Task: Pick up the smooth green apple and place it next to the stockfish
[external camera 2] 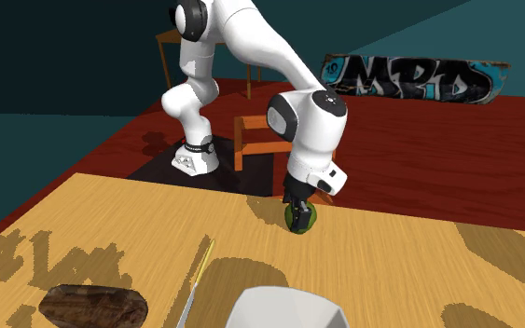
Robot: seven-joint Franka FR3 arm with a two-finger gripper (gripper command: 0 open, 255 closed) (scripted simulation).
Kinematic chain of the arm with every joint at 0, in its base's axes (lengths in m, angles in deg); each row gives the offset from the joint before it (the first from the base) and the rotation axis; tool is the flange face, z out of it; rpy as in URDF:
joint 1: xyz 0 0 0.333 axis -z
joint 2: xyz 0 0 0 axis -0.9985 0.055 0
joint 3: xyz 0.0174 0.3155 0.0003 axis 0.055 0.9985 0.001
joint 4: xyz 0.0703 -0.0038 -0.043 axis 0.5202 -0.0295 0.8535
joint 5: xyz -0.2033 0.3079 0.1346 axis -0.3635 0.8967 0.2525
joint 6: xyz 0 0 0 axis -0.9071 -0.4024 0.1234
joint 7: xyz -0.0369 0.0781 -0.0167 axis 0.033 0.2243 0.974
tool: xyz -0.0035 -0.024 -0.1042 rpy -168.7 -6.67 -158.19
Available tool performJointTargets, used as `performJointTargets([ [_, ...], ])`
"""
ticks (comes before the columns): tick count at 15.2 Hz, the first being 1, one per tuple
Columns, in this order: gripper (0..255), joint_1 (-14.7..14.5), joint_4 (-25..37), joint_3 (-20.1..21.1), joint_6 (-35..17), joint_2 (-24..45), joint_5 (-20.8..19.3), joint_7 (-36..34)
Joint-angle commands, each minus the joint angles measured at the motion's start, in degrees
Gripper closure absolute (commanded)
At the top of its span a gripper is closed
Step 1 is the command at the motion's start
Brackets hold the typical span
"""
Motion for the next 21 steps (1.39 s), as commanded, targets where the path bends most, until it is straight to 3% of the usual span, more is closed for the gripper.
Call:
performJointTargets([
  [1, 0, 0.00, -0.09, 0.01, -0.13, 0.03, 0.02, 0.00],
  [4, 0, 0.00, -0.09, 0.01, -0.13, 0.03, 0.02, 0.00],
  [5, 255, 0.00, -0.09, 0.01, -0.13, 0.03, 0.02, 0.00],
  [14, 255, 0.00, -0.09, 0.01, -0.13, 0.03, 0.02, 0.00],
  [21, 255, -0.30, 2.42, -0.39, 4.50, -2.25, -0.94, -0.34],
])
